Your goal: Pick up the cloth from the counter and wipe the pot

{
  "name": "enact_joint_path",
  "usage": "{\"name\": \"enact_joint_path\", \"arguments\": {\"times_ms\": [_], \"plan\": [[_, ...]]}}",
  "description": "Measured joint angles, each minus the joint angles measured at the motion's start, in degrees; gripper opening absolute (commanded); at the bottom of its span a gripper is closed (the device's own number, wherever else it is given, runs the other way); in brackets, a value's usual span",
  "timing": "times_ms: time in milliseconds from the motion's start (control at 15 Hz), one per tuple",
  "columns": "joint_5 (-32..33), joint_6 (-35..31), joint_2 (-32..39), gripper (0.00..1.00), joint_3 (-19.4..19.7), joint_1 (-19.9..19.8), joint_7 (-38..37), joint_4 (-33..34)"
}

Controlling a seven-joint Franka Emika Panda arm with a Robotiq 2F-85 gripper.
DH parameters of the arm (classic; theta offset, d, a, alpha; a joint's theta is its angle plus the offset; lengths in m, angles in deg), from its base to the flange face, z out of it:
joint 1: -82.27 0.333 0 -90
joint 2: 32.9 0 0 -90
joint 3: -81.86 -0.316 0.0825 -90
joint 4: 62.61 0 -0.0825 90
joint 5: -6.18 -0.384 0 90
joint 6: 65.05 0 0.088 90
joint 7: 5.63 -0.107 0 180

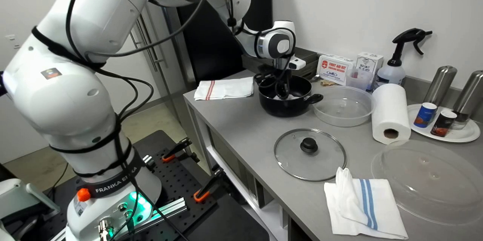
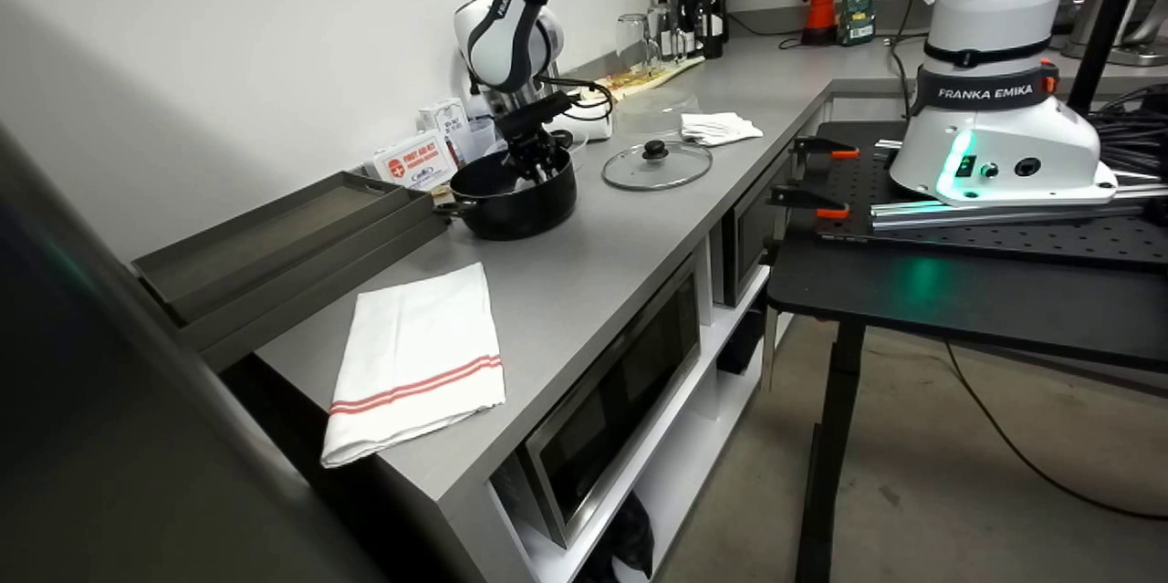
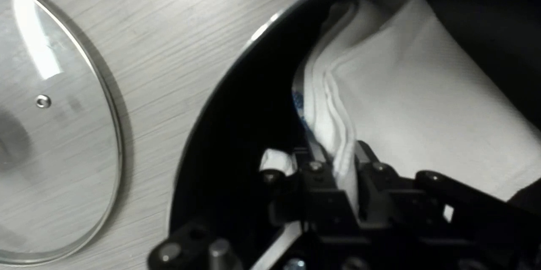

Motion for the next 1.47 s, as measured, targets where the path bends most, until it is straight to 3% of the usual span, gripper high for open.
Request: {"name": "enact_joint_path", "arguments": {"times_ms": [533,1467], "plan": [[-0.01,3.43,5.85,0.04,-0.43,-0.49,0.80,6.54],[-0.46,8.47,8.56,0.04,-1.26,-1.10,2.46,12.33]]}}
